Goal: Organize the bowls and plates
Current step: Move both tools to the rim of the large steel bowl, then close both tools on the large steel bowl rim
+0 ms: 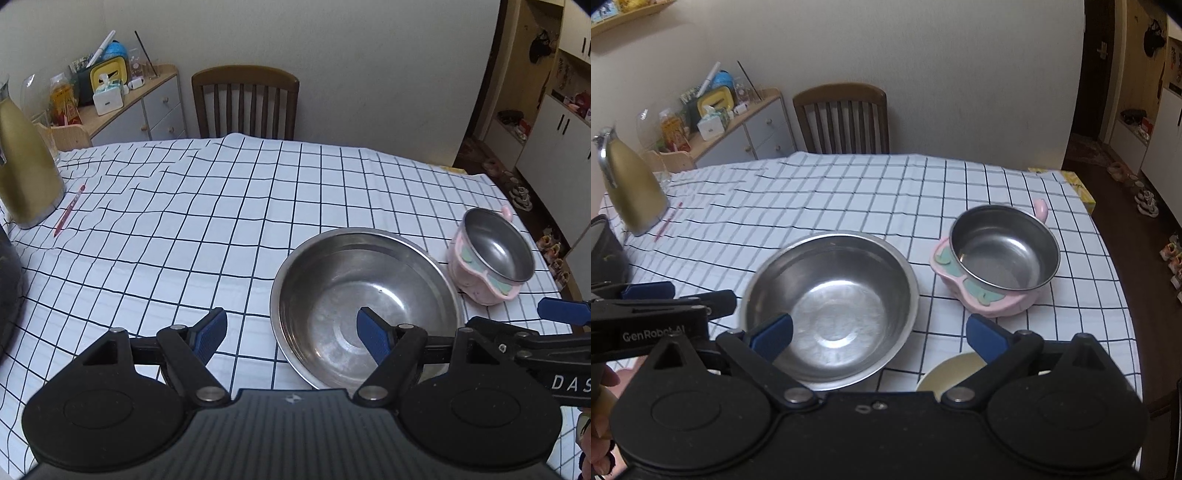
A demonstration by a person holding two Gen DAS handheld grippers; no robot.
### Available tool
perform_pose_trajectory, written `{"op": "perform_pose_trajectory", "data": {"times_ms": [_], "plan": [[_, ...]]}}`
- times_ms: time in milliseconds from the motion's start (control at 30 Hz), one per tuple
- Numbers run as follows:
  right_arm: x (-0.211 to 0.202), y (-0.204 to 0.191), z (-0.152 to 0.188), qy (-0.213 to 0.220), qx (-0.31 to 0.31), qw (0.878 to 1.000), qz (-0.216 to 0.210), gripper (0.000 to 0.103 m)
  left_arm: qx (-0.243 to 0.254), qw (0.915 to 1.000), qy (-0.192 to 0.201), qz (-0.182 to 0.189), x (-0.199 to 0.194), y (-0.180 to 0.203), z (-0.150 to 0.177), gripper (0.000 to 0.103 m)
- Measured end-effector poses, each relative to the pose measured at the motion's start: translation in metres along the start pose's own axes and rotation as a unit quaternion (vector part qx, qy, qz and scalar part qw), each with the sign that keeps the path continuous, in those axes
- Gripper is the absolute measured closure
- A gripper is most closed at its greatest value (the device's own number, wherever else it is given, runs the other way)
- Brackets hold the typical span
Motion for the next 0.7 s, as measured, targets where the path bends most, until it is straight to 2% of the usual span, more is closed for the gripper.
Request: {"op": "perform_pose_trajectory", "data": {"times_ms": [400, 633, 700], "plan": [[0.051, 0.02, -0.006, -0.052, 0.028, 0.998, 0.01, 0.016, -0.014, 0.999, -0.039, -0.015, 0.052, 0.001, -0.004, 0.026], [0.064, 0.021, -0.002, -0.069, 0.028, 0.997, 0.008, 0.027, -0.029, 0.9982, -0.053, -0.004, 0.068, 0.002, 0.001, 0.027], [0.065, 0.021, -0.001, -0.07, 0.028, 0.997, 0.006, 0.03, -0.029, 0.998, -0.055, 0.0, 0.069, 0.003, 0.003, 0.033]]}}
Point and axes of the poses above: each gripper's, at about its wrist camera, not at the fingertips, and x roughly the way its jaws point, y to its right, z to its underside, the point moved 2 cm from there along x, roughly the way its jaws point, and after that the axes turned 13 degrees about x, right-handed, at the moved point
